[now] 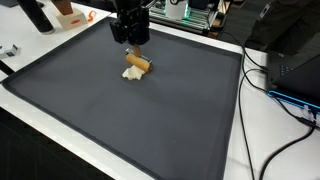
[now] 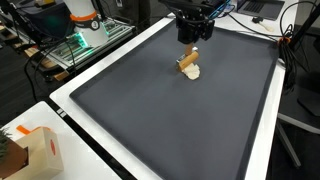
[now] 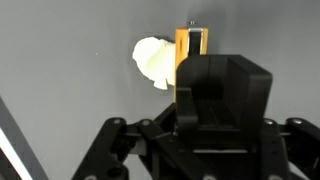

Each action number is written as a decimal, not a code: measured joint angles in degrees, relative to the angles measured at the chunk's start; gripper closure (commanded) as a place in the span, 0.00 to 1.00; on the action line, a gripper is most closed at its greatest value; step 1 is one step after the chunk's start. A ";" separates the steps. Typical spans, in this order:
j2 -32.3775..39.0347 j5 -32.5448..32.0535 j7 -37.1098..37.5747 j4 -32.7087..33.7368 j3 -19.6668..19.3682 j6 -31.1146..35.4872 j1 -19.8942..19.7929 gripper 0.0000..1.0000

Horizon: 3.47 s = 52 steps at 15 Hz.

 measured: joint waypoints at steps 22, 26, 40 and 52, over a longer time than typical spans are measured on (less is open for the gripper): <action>1.00 0.06 -5.04 0.26 0.58 -3.06 -0.02 0.81; 1.00 -0.08 -2.77 0.24 0.29 1.19 -0.03 0.81; 2.52 -0.85 1.77 0.44 -0.15 7.68 -0.23 0.81; 3.56 -0.40 -0.26 4.22 0.60 -5.72 -0.57 0.81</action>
